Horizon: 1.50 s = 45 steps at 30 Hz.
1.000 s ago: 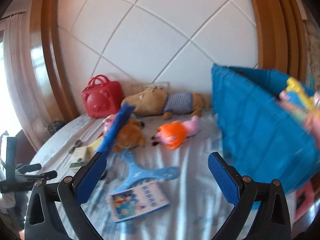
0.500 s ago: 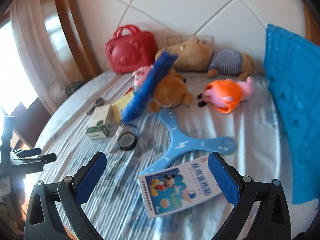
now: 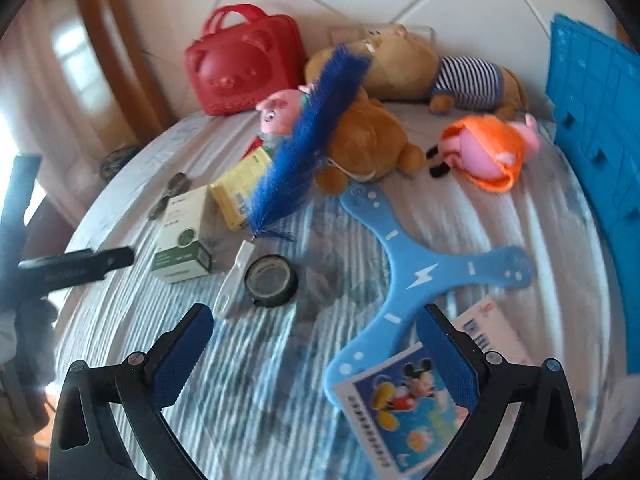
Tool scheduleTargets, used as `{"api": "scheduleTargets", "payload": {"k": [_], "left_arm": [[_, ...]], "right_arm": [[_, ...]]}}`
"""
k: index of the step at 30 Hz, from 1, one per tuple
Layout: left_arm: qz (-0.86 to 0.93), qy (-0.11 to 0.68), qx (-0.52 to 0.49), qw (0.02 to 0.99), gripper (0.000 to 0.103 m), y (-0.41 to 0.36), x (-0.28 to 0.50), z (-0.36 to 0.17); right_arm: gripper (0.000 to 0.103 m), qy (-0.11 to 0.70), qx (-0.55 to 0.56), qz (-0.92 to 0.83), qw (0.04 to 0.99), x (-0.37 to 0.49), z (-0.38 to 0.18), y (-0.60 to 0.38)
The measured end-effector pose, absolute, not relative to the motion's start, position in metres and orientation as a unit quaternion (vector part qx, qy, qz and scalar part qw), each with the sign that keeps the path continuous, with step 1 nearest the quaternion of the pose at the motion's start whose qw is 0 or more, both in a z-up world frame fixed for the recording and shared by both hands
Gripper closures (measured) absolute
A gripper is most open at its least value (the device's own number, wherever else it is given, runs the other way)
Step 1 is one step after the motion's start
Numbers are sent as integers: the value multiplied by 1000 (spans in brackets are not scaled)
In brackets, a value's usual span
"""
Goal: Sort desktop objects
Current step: 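Grasp the white-and-green box with left tool while right tool grasps the black tape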
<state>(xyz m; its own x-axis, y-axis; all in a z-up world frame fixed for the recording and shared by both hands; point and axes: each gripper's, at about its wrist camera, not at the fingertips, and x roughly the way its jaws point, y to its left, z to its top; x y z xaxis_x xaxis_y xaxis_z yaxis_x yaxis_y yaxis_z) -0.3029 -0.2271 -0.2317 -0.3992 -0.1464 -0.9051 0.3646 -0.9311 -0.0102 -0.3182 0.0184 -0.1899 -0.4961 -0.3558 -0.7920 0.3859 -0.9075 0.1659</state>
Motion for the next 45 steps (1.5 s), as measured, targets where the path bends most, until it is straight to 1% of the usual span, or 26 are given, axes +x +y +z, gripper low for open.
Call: {"api": "scheduleTargets", "payload": {"k": [4, 5, 8, 15, 19, 20, 21, 22, 24, 31, 39, 42, 45], "left_arm": [[-828, 98, 534, 139, 19, -234, -342, -252], [-830, 103, 529, 141, 19, -235, -344, -256], [-836, 118, 514, 150, 13, -237, -346, -267], [-846, 143, 495, 137, 13, -237, -340, -268], [-847, 101, 503, 137, 13, -227, -348, -280], [-847, 89, 506, 138, 15, -224, -351, -284], [-841, 87, 515, 141, 20, -227, -352, -289], [-840, 92, 515, 145, 22, -232, -349, -291], [-839, 92, 514, 156, 23, -243, -342, -292], [-843, 82, 506, 162, 23, -269, -318, -288], [-838, 85, 514, 161, 23, -280, -326, -299], [-841, 88, 510, 156, 25, -281, -323, -302], [-842, 84, 508, 157, 26, -280, -323, -302]], "right_arm": [[0, 13, 470, -861, 191, -328, -214, 5], [0, 14, 475, -858, 196, -331, -220, 1], [0, 30, 483, -852, 202, -339, -236, -8], [0, 50, 494, -842, 210, -353, -265, -21], [2, 54, 494, -839, 223, -356, -276, -26], [3, 57, 492, -840, 223, -356, -278, -27], [12, 56, 491, -840, 225, -357, -279, -27], [21, 55, 491, -840, 226, -357, -280, -27], [34, 58, 489, -839, 232, -358, -281, -31], [34, 73, 474, -838, 261, -362, -284, -55], [34, 98, 463, -837, 276, -369, -293, -77], [38, 112, 457, -839, 275, -367, -294, -81], [44, 128, 450, -841, 270, -365, -295, -85]]}}
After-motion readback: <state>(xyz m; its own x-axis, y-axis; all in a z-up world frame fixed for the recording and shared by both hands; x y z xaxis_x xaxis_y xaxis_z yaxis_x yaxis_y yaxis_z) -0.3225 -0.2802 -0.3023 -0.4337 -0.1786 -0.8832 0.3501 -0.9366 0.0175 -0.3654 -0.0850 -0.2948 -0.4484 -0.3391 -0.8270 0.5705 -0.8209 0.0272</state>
